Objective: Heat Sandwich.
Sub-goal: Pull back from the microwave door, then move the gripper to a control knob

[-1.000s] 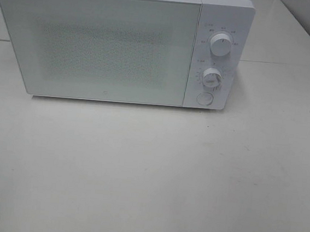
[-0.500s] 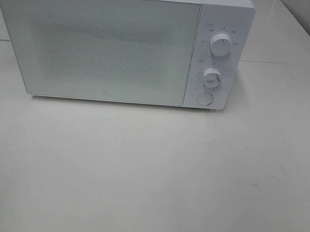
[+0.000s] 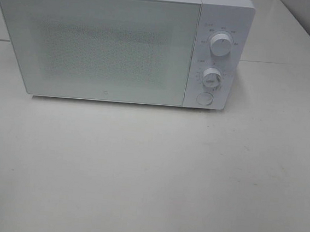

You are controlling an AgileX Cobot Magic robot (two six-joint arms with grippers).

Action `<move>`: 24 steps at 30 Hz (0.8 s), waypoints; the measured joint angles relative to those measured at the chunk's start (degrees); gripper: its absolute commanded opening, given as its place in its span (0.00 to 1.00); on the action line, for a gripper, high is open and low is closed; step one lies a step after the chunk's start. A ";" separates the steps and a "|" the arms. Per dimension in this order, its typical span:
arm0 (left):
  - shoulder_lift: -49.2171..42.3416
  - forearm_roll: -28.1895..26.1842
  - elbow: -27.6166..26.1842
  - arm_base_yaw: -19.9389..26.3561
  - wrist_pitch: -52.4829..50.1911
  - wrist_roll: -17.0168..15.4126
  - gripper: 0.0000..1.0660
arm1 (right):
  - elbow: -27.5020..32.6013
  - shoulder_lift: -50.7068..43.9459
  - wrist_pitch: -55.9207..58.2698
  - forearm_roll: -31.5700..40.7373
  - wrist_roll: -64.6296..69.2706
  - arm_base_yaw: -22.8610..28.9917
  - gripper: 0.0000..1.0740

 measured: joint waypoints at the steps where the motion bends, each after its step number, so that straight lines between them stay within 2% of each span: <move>1: 0.00 0.00 0.00 0.00 0.00 0.00 0.92 | 0.00 0.00 0.00 0.00 0.00 0.00 0.70; 11: 0.00 0.00 0.00 0.00 0.00 0.00 0.92 | -1.83 0.69 -2.12 0.06 0.00 0.00 0.70; 24: 0.00 -0.06 0.00 0.00 0.00 0.00 0.92 | -1.83 12.89 -10.49 0.11 0.00 0.00 0.70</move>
